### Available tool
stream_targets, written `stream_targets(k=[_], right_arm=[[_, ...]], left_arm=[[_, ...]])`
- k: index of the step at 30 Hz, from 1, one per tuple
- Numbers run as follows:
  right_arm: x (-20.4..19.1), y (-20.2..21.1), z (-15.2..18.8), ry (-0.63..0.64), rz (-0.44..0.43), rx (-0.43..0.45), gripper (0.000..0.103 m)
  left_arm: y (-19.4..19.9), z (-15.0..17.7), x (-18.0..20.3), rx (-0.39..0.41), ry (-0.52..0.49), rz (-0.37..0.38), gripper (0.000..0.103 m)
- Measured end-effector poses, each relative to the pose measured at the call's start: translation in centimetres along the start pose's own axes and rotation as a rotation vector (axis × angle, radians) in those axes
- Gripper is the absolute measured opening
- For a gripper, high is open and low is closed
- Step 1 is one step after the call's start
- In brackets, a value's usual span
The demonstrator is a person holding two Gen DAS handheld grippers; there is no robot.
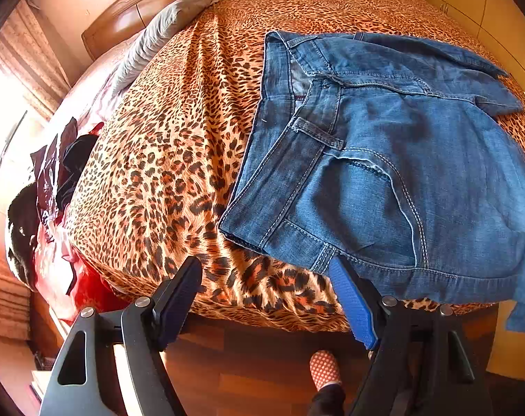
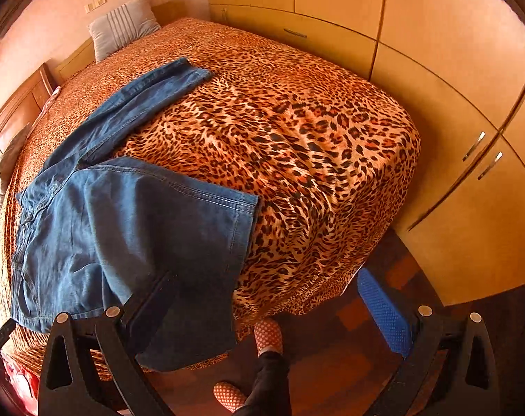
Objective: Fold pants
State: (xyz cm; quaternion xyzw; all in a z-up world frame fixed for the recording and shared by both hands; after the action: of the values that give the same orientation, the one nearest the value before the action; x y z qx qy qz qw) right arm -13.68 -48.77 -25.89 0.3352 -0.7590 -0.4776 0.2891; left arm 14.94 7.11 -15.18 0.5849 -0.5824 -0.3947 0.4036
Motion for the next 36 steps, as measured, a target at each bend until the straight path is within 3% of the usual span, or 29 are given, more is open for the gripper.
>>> stream_targets(k=[6,10,11,12,13,15,17,18,19,20,25,28,30,31,33,34,35,36], right_arm=[[-2.8,-4.5,-1.3,0.027,-0.030,-0.087,0.101],[-5.0,-6.5,-0.5,0.046,-0.044,-0.165,0.090],[-5.5,-6.7,-0.3,0.057,-0.047,-0.174,0.085],[-6.2,-6.8,0.0,0.072,-0.063,-0.177,0.069],[-6.6,-6.8,0.1,0.085,-0.066,-0.169,0.063],[-6.8,-6.4,-0.3,0.101,-0.072,-0.137,0.061],[-6.6,-6.2,-0.7,0.108,-0.082,-0.129,0.050],[-6.3,-6.1,-1.0,0.104,-0.093,-0.128,0.041],[-6.2,-5.9,-1.4,0.099,-0.118,-0.128,0.023],[-6.2,-5.8,-1.7,0.094,-0.153,-0.139,0.015],[-6.1,-6.1,-3.3,0.097,-0.176,-0.159,0.014],[-6.3,-6.2,-4.3,0.089,-0.192,-0.162,0.014],[-6.2,-6.1,-5.0,0.095,-0.196,-0.155,0.014],[-6.1,-6.1,-5.5,0.096,-0.199,-0.150,0.014],[-5.8,-6.2,-6.7,0.096,-0.193,-0.133,0.014],[-5.5,-6.3,-7.5,0.091,-0.192,-0.125,0.014],[-5.2,-6.5,-8.3,0.084,-0.192,-0.122,0.014],[-5.0,-6.7,-9.3,0.074,-0.197,-0.118,0.014]], left_arm=[[-1.5,-2.8,-0.7,-0.077,0.002,-0.002,0.076],[-2.4,-5.0,-1.7,-0.123,0.054,0.023,0.076],[-2.7,-5.7,-2.3,-0.124,0.060,0.018,0.076],[-2.8,-6.5,-2.6,-0.124,0.059,0.007,0.076],[-3.0,-7.4,-3.0,-0.123,0.057,-0.001,0.076],[-3.6,-9.3,-3.6,-0.124,0.052,0.001,0.076],[-4.5,-10.5,-3.6,-0.147,0.061,0.027,0.076],[-5.1,-11.1,-3.7,-0.160,0.069,0.049,0.076],[-5.4,-11.4,-3.6,-0.171,0.077,0.075,0.076],[-6.1,-12.0,-3.3,-0.183,0.079,0.101,0.076],[-9.8,-14.2,-1.8,-0.241,0.035,0.201,0.076],[-12.1,-14.2,-0.3,-0.331,-0.031,0.266,0.076],[-13.6,-13.5,0.1,-0.401,-0.083,0.252,0.072],[-14.3,-13.0,0.0,-0.429,-0.098,0.238,0.060],[-14.6,-12.8,0.0,-0.435,-0.076,0.262,0.049],[-14.5,-12.9,0.2,-0.427,-0.059,0.295,0.032],[-14.3,-12.8,0.4,-0.424,-0.038,0.324,0.023],[-14.1,-12.8,0.5,-0.415,-0.020,0.331,0.021]])
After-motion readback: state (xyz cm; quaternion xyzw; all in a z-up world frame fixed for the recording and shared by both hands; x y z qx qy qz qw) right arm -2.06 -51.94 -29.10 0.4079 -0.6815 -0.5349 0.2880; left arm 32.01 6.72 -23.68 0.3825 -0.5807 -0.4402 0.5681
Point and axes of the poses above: each gripper's, at about its wrist camera, not at the fingertips, and y roughly against the way its jaws point, x to its right, z to its underside, the point moved 10 cm from there along -y, roughly the way its jaws point, and after that the axes turned 12 degrees about z, right-handed, at the moved point
